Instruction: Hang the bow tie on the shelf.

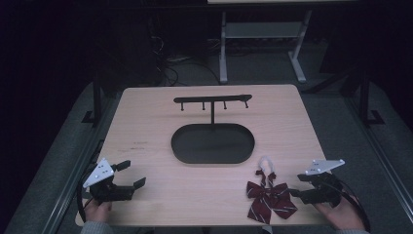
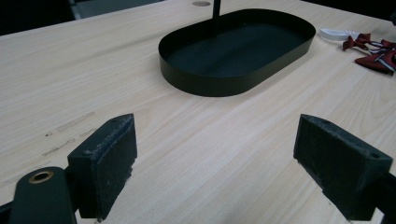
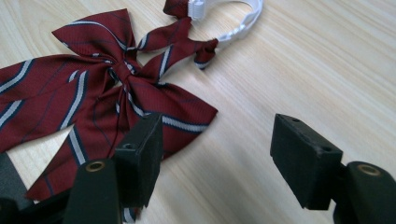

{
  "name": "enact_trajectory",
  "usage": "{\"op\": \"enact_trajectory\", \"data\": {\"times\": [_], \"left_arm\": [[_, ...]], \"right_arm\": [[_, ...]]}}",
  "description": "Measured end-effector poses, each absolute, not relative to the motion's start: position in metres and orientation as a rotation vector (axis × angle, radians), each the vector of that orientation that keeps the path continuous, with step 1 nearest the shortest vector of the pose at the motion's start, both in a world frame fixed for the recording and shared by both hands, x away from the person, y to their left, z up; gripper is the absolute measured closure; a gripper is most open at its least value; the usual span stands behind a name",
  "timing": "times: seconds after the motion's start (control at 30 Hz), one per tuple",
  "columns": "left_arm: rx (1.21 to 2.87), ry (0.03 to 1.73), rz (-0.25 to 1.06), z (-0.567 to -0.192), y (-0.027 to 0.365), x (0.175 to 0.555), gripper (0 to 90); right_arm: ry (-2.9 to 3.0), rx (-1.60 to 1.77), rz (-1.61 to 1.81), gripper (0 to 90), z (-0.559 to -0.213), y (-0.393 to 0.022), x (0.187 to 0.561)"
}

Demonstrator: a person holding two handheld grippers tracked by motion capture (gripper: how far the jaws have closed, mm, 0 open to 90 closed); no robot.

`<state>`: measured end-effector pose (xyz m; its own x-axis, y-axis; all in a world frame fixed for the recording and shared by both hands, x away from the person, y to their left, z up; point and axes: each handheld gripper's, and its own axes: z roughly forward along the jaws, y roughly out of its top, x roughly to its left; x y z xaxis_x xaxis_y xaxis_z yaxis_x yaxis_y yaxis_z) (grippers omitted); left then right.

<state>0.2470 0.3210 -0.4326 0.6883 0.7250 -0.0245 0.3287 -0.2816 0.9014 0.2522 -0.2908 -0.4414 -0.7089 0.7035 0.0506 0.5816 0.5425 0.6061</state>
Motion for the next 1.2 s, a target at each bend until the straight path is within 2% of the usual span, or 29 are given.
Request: {"op": "enact_trajectory", "data": {"times": [0.63,1.2], "left_arm": [[1.877,0.823,0.488,-0.434,0.322,0.249,13.1],[1.868,0.820,0.486,-0.434,0.321,0.248,13.1]], "right_arm": [[2.662,1.017,0.839,30.2,-0.419,-0.268,0.271],[2.738,0.927,0.758,32.3,-0.409,-0.241,0.294]]}}
